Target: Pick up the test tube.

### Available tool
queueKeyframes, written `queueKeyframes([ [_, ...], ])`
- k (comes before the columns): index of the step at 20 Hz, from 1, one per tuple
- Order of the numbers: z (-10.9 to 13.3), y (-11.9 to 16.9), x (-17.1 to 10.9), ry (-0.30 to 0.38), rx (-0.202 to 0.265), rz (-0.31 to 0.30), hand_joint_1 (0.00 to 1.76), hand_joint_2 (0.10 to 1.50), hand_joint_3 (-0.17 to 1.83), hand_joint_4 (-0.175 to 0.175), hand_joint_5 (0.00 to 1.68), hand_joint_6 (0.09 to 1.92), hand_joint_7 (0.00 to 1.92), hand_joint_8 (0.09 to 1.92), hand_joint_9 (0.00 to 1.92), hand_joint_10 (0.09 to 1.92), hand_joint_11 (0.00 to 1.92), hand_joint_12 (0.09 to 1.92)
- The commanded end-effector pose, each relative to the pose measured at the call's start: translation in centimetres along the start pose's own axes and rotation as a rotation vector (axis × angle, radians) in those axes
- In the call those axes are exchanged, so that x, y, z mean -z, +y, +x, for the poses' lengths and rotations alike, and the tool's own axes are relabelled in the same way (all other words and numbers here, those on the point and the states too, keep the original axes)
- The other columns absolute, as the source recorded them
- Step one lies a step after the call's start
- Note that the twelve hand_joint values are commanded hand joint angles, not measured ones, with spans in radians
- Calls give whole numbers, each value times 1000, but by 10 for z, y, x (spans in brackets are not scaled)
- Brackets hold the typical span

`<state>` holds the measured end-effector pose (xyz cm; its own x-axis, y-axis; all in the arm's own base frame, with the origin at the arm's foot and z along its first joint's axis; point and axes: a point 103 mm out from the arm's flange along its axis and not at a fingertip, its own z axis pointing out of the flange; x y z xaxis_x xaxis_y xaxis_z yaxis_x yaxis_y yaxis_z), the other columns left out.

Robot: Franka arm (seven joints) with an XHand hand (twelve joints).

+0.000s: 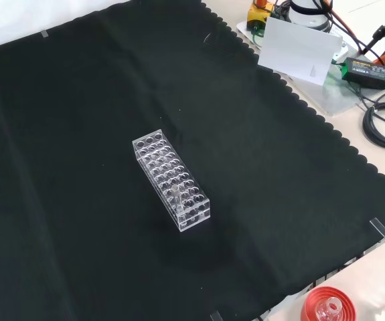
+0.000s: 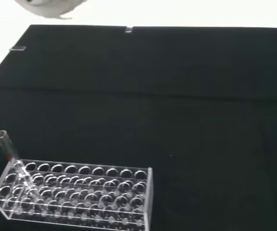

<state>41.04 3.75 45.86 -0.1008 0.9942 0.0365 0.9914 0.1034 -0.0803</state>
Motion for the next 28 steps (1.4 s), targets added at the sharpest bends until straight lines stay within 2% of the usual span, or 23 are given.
queueKeyframes([
  [1, 32, 64, -11, 73, 173, 3, 726, 677, 561, -65, 177, 87, 74, 858, 42, 1025, 0, 1550],
  [4, 44, 81, -22, 85, 206, 21, 747, 678, 560, -67, 199, 87, 104, 860, 75, 1025, 0, 1579],
  [10, 73, 111, -49, 66, 271, 78, 767, 681, 560, -69, 220, 87, 135, 864, 105, 1026, 0, 1593],
  [11, 95, 127, -58, 52, 286, 98, 770, 681, 560, -68, 222, 87, 139, 864, 109, 1026, 0, 1594],
  [14, 126, 141, -71, 33, 322, 139, 777, 683, 561, -69, 226, 87, 149, 864, 122, 1027, 0, 1597],
  [20, 129, 145, -108, 63, 368, 192, 793, 684, 564, -69, 235, 87, 182, 868, 149, 1024, 0, 1610],
  [28, 164, 155, -152, 52, 415, 284, 813, 679, 580, -72, 264, 87, 239, 858, 196, 1004, 25, 1612],
])
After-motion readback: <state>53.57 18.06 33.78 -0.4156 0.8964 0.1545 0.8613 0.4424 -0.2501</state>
